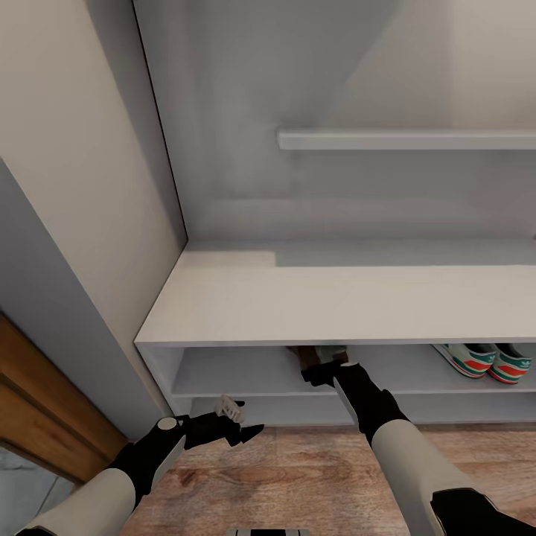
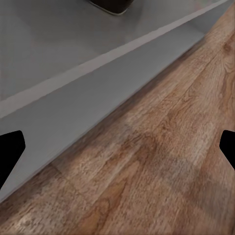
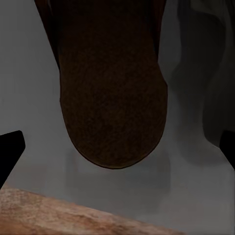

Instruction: Pick up the two gym shoes and the two sandals from the corridor floor and place them onto the hallstand (shoe rack) in the corridor, making sure they are on the rack and not on the floor. Arrange them so the two gym shoes are next to each other and the two sandals are next to each other.

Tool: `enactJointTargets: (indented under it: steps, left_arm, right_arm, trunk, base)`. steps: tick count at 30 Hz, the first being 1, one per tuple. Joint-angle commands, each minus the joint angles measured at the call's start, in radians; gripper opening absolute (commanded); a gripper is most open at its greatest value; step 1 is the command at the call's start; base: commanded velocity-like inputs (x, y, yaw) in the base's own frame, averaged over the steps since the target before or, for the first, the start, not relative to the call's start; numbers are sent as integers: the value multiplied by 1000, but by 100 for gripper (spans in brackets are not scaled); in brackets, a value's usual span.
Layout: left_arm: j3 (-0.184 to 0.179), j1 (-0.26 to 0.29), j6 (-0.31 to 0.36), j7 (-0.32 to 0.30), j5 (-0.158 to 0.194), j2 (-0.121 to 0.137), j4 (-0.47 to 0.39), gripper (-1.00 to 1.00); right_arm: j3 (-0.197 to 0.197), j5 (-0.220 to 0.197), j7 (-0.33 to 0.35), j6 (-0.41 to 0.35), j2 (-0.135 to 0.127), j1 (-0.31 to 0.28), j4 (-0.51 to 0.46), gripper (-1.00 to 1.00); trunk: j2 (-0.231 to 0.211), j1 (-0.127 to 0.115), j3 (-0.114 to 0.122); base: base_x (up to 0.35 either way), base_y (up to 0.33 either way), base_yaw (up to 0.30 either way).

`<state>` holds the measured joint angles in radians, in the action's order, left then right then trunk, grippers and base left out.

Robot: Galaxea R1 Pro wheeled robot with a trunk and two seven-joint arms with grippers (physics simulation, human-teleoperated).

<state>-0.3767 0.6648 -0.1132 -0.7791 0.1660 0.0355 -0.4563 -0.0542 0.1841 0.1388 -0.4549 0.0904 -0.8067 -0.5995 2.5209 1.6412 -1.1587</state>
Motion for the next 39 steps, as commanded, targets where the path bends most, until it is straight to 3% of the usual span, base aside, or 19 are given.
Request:
enactJointTargets:
  steps: [1,9,30,39]
  left_arm:
    - [-8,1,-5,1,9,1,1,100]
    - [-8,1,-5,1,9,1,1,100]
    - [-8,1,-5,1,9,1,1,100]
    - [-8,1,-5,1,10,1,1,100]
  right_arm:
    - [0,11,6,-5,0,0,-2,100]
    - [0,11,6,-5,0,0,-2,100]
    - [0,10,7,-5,-1,0,-2,100]
    - [-1,11,6,-5,-1,0,3,100]
  trunk:
    - [0,0,-1]
    - [0,0,-1]
    - [0,0,-1]
    - [0,0,-1]
  base:
    - [0,0,0]
    - [-28,0,0]
    - [-302,0,0]
    - [-43,0,0]
